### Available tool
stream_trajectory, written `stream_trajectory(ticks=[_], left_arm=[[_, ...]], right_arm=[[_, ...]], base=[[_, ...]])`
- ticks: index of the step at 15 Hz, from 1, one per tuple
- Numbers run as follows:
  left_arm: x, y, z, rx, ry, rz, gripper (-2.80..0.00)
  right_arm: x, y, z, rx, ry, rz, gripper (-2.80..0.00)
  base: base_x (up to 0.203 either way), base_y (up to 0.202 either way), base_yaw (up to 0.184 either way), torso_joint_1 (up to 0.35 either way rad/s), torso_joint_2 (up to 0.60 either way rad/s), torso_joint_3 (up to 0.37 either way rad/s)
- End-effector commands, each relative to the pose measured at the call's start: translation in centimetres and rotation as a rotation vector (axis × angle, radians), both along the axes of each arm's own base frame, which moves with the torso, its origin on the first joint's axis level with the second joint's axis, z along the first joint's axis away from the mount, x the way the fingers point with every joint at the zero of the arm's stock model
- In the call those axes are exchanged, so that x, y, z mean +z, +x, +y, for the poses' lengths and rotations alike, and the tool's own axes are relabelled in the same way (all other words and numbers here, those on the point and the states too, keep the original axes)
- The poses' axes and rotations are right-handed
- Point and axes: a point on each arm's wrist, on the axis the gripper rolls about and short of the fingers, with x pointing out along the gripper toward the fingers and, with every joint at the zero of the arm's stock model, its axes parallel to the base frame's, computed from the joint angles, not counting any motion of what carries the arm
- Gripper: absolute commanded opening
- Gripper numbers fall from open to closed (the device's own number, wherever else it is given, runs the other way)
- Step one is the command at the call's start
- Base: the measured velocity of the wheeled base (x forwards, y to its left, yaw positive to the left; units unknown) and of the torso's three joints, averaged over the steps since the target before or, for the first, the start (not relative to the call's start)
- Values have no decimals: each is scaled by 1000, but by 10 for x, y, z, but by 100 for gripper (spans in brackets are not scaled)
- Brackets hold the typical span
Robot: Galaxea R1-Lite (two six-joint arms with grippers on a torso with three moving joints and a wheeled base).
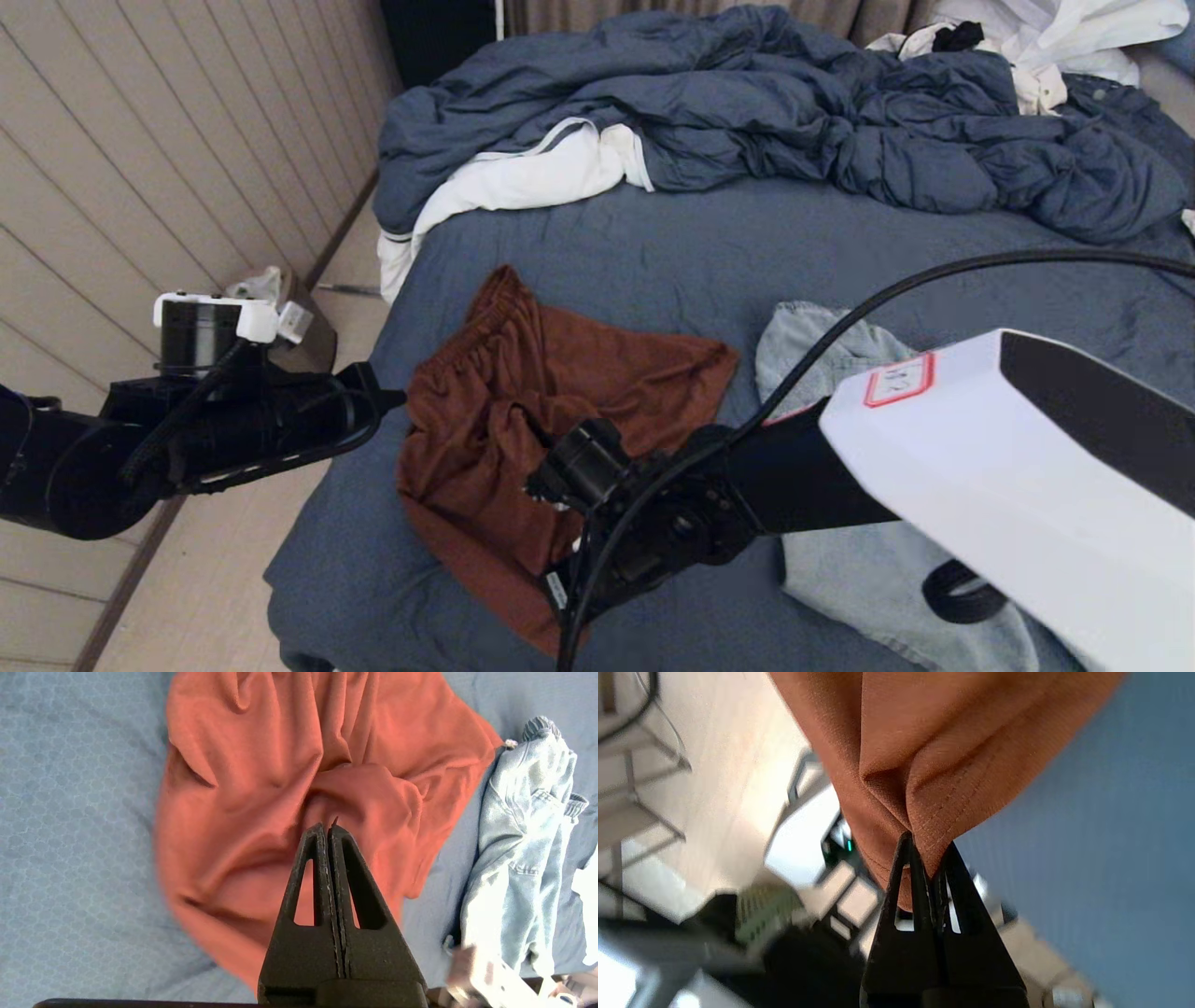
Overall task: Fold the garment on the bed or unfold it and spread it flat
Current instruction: Unford the brown shorts
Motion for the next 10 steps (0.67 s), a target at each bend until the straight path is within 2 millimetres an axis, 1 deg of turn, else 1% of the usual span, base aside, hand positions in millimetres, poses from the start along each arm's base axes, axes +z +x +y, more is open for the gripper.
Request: stream_trajectory(ticks=[1, 6, 10], left_arm=[[1, -1, -1, -3, -4, -4, -280], [1, -2, -2, -18, -9, -1, -280], [1, -3, -2, -21, -8, 0, -280]], right_arm=[[12, -13, -24, -15, -12, 12, -280], [-9, -33, -49, -19, -69, 70, -280], [-16, -46, -59, -12, -89, 92, -280]], base=[[0, 0, 0, 0, 0, 0], [0, 0, 0, 0, 0, 0], [0, 0, 0, 0, 0, 0]])
